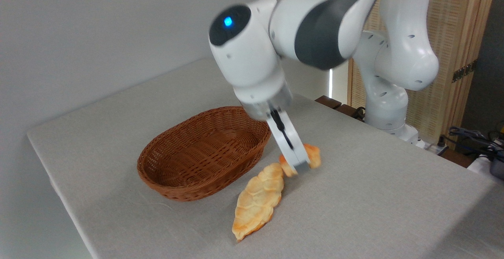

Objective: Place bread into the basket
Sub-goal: 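Lift the orange roll and carry it over the wicker basket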

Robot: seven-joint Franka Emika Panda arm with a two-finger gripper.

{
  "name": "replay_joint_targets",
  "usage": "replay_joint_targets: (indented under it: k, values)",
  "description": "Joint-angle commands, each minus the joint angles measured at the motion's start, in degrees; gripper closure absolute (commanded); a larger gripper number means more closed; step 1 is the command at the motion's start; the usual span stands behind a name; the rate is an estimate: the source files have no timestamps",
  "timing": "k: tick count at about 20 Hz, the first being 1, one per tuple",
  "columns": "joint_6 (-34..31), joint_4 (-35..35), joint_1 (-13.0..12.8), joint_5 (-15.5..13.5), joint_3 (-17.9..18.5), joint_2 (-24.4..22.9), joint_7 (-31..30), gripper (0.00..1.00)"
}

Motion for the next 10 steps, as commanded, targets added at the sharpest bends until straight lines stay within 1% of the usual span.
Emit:
replay_joint_targets:
  k: [1,2,4,6,7,9,10]
  values:
    - [-5.91,7.49,-0.03,-4.13,-1.92,-0.19,0.72,0.46]
    - [-6.0,8.63,-0.03,-4.92,-2.19,-0.19,0.72,0.46]
    - [-6.0,10.92,-0.03,-6.42,-4.12,-0.19,0.55,0.45]
    - [-5.22,12.33,-0.03,-7.74,-5.27,-0.19,0.28,0.45]
    - [-4.08,12.77,-0.03,-8.27,-6.84,0.16,-0.07,0.45]
    - [-0.58,13.04,-0.03,-8.36,-9.12,0.6,-0.59,0.45]
    - [0.32,13.04,0.06,-8.36,-9.4,0.77,-1.38,0.44]
